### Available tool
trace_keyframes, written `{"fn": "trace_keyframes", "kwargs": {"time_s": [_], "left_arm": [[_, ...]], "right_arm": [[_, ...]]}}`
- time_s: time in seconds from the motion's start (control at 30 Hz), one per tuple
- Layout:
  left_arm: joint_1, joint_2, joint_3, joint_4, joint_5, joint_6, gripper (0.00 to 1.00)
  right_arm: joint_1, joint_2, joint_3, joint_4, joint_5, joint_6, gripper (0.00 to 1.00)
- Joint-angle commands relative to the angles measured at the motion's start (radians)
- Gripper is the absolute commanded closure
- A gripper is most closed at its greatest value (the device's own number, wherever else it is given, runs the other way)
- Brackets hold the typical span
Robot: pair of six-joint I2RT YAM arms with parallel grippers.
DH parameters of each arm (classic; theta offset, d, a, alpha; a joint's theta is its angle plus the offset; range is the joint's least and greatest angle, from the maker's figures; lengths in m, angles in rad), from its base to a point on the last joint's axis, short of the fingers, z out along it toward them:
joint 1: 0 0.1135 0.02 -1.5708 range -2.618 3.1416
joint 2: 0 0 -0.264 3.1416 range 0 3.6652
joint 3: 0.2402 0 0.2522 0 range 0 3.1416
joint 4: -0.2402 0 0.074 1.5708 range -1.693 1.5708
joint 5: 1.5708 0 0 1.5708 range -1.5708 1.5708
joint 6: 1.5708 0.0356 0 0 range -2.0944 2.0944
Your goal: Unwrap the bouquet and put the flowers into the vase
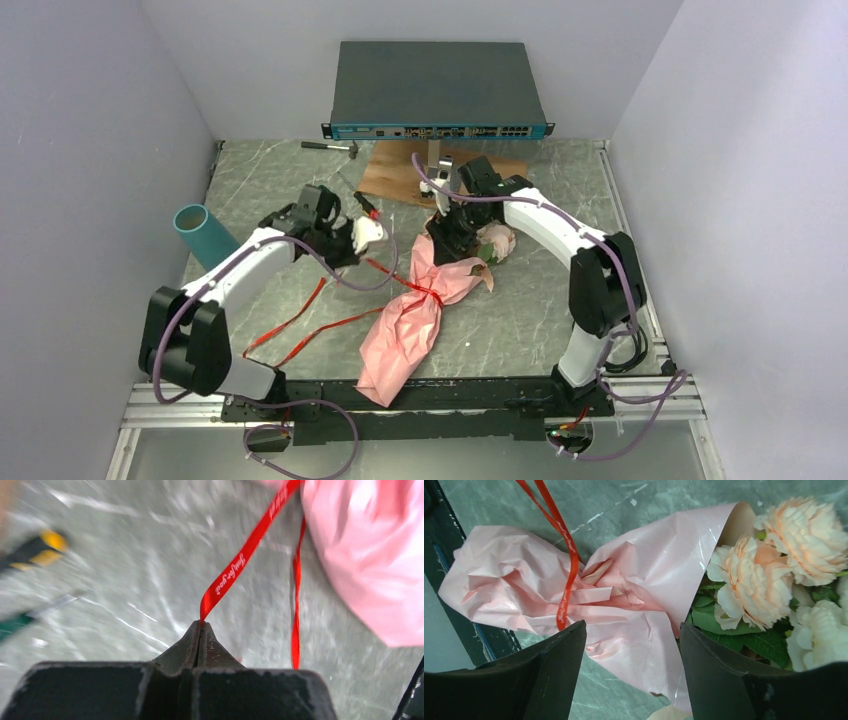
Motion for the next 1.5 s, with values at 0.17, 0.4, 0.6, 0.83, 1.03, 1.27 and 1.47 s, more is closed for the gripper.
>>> {"fn": "trace_keyframes", "kwargs": {"time_s": [0.17, 0.4, 0.6, 0.83, 1.03, 1.27, 1.47], "left_arm": [[-0.043, -0.08, 0.347, 0.024, 0.24, -0.354, 1.0], [-0.07, -0.046, 0.51, 0.14, 0.276, -0.573, 1.0], [-0.075, -0.019, 0.589, 0.199, 0.279, -0.703, 1.0], [-0.071, -0.026, 0.598, 0.208, 0.263, -0.748, 1.0], [0.001, -0.049, 0.56, 0.233, 0.243, -0.822, 1.0], [0.071, -0.132, 0.415, 0.269, 0.229, -0.847, 0.93], [0.071, -0.232, 0.287, 0.303, 0.253, -0.824, 0.22]], "right_arm": [[-0.005, -0.237, -0.021, 0.113, -0.11, 0.017, 0.28], [-0.004, -0.356, -0.085, 0.252, -0.205, 0.132, 0.29], [0.005, -0.37, -0.194, 0.375, -0.242, 0.213, 0.29], [0.061, -0.302, -0.189, 0.466, -0.238, 0.262, 0.38], [0.071, -0.296, -0.126, 0.391, -0.219, 0.223, 1.0], [0.052, -0.379, -0.041, 0.395, -0.206, 0.307, 1.0], [0.043, -0.407, 0.087, 0.396, -0.171, 0.343, 1.0]]}}
